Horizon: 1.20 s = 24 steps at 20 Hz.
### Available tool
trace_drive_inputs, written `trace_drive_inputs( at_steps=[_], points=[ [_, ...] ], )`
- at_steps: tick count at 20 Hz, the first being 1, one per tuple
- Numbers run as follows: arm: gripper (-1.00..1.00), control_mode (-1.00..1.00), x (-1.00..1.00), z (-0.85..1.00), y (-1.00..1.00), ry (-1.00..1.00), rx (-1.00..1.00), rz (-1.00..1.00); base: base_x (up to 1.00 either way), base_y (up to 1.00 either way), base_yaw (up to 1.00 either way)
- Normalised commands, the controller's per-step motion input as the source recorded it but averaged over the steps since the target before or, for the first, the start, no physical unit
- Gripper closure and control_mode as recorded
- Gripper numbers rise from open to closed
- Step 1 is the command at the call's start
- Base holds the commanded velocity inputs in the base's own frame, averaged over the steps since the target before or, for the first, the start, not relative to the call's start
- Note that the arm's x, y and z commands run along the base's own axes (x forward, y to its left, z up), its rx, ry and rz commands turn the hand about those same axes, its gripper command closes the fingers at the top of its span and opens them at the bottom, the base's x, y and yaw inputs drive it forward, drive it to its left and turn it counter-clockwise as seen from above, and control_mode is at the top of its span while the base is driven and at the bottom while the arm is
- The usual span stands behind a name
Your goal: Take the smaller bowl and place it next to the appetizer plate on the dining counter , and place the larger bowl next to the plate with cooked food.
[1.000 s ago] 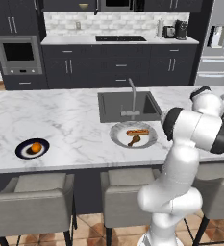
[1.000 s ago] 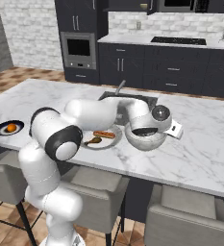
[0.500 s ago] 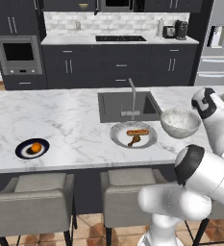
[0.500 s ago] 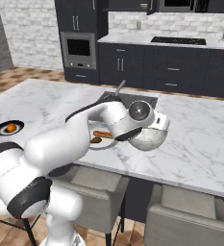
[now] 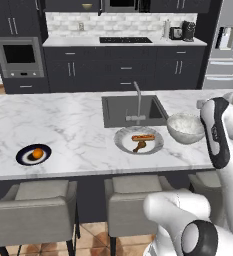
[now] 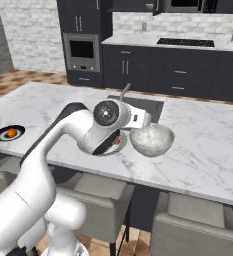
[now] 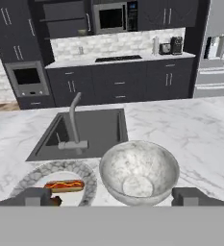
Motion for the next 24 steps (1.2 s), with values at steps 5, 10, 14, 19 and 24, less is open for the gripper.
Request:
trace_drive_inputs(
  at_steps=[5,10,14,19,24],
  points=[
    [-1.0,-1.0,-1.0,0.75,0.69,0.19,0.02,0.12,0.0,0.0,0.0],
    [-1.0,-1.0,-0.73,0.1,0.81,0.25,0.07,0.13,0.0,0.0,0.0],
    [-1.0,-1.0,-0.31,0.0,0.61,0.22,0.16,0.12,0.0,0.0,0.0],
    [-1.0,-1.0,-0.14,0.0,0.22,0.03,0.04,0.09,0.0,0.0,0.0],
    [-1.0,-1.0,-0.07,0.0,0.09,0.1,-0.01,0.1,0.0,0.0,0.0]
  ],
)
